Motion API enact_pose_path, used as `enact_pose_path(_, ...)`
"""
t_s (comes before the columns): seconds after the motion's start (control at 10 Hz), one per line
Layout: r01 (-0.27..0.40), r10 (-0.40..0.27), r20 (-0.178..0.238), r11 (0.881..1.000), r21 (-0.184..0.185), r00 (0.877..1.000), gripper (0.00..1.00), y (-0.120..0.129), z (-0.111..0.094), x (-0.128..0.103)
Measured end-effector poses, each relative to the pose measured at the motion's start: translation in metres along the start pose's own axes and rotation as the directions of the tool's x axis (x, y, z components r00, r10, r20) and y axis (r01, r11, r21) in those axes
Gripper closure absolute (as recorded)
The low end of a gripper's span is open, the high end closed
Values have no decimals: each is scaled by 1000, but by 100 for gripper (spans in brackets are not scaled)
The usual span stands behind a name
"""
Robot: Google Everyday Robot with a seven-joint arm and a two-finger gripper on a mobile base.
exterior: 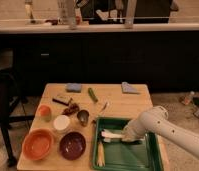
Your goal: Place brush in tray
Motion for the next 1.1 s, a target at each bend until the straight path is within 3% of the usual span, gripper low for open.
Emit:
enact_pose_path(0.2, -1, 1, 0, 1000, 0, 1000, 25, 0, 0, 0)
enact_pose_path(0.3, -1, 1, 0, 1000, 0, 1000, 20, 0, 0, 0)
enact_pose_path(1.1, 0, 0, 0, 1000, 0, 1000, 20, 0, 0, 0)
